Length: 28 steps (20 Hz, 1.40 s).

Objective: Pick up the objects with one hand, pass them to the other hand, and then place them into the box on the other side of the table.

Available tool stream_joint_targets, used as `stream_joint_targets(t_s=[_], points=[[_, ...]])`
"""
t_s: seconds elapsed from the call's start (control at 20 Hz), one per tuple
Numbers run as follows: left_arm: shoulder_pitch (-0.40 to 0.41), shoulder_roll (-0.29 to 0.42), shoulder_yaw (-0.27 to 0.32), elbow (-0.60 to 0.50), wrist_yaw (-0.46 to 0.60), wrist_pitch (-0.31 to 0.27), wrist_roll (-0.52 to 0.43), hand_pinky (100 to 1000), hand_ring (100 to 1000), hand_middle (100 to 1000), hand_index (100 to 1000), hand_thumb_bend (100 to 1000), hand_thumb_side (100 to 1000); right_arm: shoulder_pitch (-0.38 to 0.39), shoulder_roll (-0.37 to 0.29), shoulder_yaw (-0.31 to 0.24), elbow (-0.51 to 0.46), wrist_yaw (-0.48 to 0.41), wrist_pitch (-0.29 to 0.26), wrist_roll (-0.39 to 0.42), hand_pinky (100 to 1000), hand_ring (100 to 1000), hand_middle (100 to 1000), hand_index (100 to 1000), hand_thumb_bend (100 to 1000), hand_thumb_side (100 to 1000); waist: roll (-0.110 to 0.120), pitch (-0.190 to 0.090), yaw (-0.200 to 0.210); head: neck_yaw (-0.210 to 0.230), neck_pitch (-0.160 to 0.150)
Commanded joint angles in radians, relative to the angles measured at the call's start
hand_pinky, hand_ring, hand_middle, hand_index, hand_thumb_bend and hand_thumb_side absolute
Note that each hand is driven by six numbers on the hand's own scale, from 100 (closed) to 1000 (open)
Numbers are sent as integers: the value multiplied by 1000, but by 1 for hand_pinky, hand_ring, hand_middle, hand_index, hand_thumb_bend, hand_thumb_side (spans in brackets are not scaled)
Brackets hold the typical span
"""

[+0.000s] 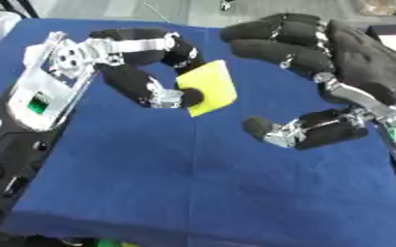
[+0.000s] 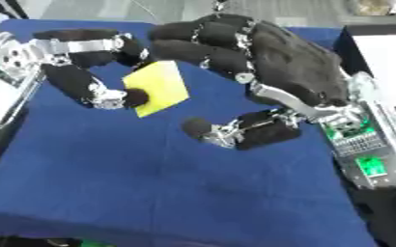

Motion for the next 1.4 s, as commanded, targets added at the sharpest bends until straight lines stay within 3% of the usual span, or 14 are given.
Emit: stream_joint_targets(t_s=[0.05,0.9,1.4], points=[[-26,14,-6,-22,-10,-14,3,679,459,400,648,100,535,-20,0,3,-18,-10,-7,3,806,820,909,985,282,227,-1,-17,1,-3,6],[-42,-1,-6,-45,-13,-23,28,679,456,395,646,100,522,-16,1,15,-11,-9,-18,14,776,780,867,982,260,217,2,-16,-2,0,6],[-42,2,0,-60,17,-3,22,678,452,390,642,100,525,-11,-2,17,-3,3,-26,10,765,758,850,975,242,135,4,-17,-1,0,6]])
